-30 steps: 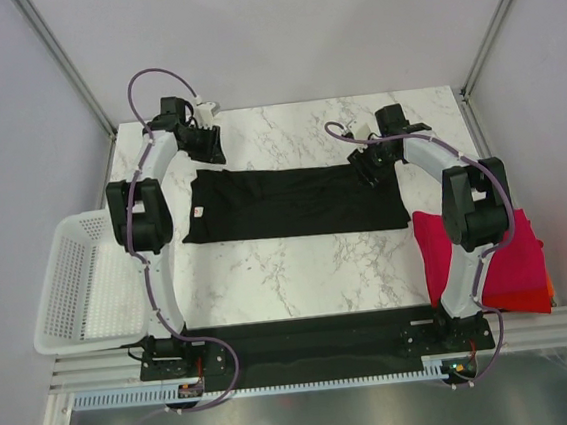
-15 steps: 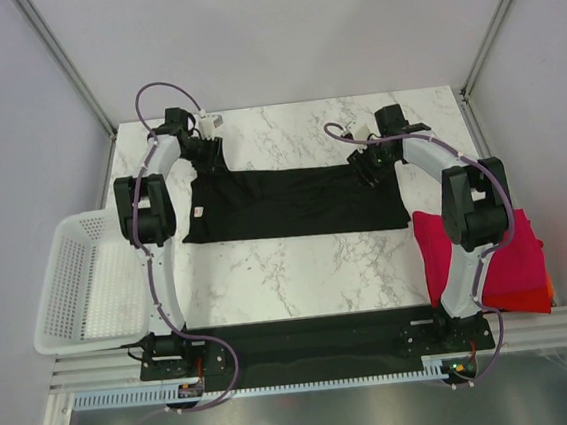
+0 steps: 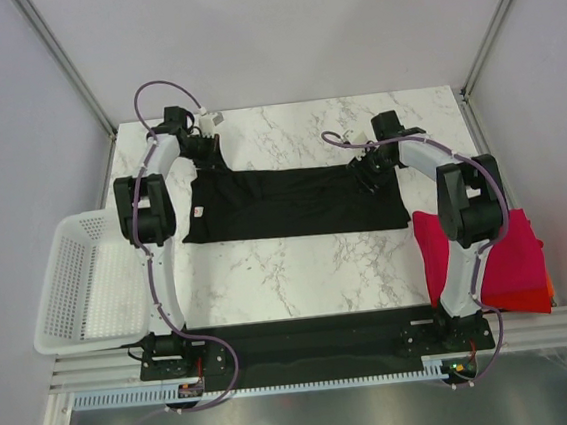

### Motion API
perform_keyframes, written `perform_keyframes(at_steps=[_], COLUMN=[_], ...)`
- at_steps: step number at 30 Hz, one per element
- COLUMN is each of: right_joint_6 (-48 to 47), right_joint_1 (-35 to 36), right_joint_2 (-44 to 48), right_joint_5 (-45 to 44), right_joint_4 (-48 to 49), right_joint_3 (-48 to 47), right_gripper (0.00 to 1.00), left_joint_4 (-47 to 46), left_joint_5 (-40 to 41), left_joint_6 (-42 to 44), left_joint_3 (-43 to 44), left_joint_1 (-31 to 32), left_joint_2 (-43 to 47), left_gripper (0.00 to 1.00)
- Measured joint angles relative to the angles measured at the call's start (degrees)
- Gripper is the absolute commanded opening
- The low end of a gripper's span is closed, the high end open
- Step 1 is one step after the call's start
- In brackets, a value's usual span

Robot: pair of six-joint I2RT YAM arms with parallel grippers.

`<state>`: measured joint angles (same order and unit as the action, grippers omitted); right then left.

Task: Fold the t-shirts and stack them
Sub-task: Fold the tshirt

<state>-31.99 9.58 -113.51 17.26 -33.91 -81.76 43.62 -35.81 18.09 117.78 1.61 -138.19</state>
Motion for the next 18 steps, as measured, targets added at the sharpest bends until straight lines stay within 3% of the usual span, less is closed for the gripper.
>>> perform_keyframes(at_steps=[18], right_joint_6=[-0.7], right_joint_1=[0.0], right_joint_2=[-2.3], right_joint_5=[-2.5], right_joint_4=[2.2], right_joint_3=[0.5], right_gripper=[0.57], left_joint_4=[-0.2], left_joint_5=[-0.1], left_joint_6=[0.0], left_joint_3=[-2.7], left_joint_1=[-4.9], left_joint_2=[4.5], left_gripper=[0.05])
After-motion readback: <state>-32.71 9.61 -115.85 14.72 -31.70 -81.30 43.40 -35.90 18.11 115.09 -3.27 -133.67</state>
